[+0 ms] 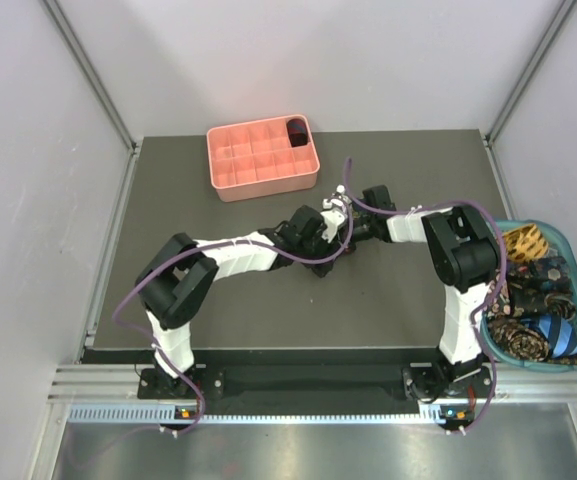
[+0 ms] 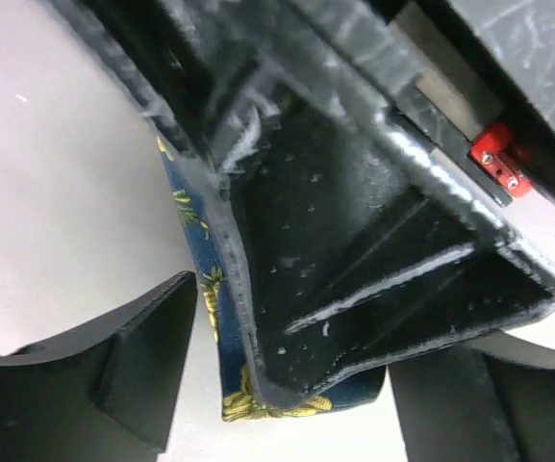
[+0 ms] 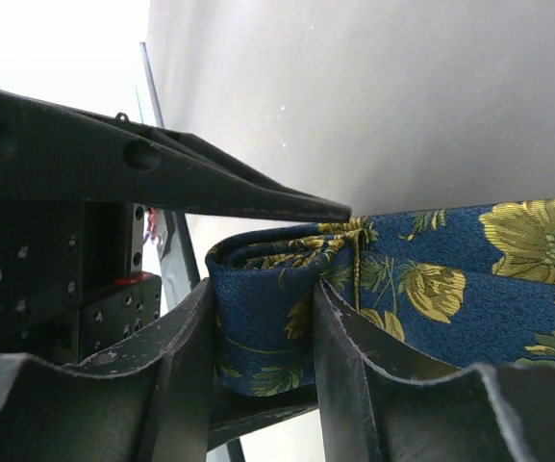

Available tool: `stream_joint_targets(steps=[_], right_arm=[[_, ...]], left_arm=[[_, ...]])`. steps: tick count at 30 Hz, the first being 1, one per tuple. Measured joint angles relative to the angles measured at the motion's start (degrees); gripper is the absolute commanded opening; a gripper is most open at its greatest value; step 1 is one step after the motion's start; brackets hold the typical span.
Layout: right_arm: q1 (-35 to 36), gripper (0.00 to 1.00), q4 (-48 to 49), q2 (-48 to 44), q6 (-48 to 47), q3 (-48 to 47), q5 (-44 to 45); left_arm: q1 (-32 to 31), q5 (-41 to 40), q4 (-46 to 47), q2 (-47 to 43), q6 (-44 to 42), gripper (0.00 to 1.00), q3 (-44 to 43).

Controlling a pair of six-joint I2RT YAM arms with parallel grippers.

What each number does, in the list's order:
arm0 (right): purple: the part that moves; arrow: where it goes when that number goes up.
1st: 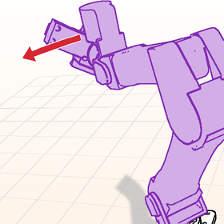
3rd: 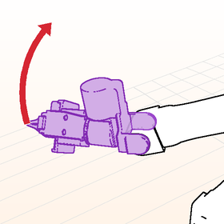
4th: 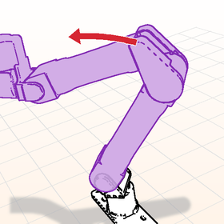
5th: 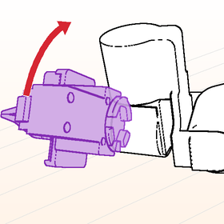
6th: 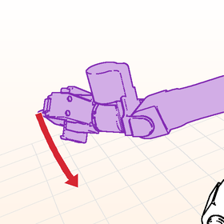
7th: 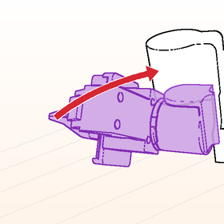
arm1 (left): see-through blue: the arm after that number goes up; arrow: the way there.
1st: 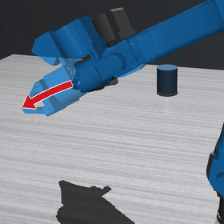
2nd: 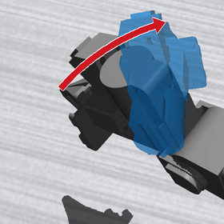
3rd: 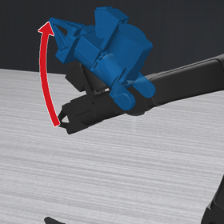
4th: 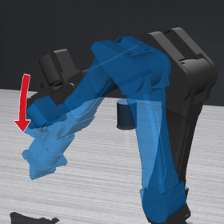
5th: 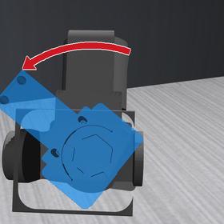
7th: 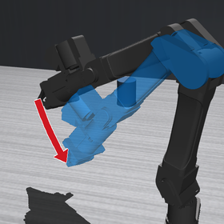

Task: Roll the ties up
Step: Roll the tie

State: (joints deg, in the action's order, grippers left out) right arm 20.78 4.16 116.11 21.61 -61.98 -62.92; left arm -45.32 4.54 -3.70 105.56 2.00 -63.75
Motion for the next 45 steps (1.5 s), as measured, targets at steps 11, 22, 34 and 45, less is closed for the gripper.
stream_joint_targets(steps=[11, 22, 34, 45], right_arm=[[-1.1, 0.17, 1.0, 0.8, 1.0, 0.0, -0.8], [-2.1, 0.11, -3.5, 2.2, -0.7, -2.8, -0.4], [-4.5, 0.07, -5.6, 5.2, -1.4, -4.9, -1.7], [-4.1, 0.08, -6.7, 5.5, -2.0, -5.7, -2.2]], left_arm=[[-1.6, -5.2, -6.9, 2.9, -0.7, 0.69, -4.5], [-1.7, -6.6, -11.6, 5.7, -0.6, 0.61, -8.7], [-1.9, -7.1, -16.2, 7.8, -0.5, 0.67, -12.9], [-1.7, -7.2, -16.5, 9.7, 0.0, 0.65, -15.5]])
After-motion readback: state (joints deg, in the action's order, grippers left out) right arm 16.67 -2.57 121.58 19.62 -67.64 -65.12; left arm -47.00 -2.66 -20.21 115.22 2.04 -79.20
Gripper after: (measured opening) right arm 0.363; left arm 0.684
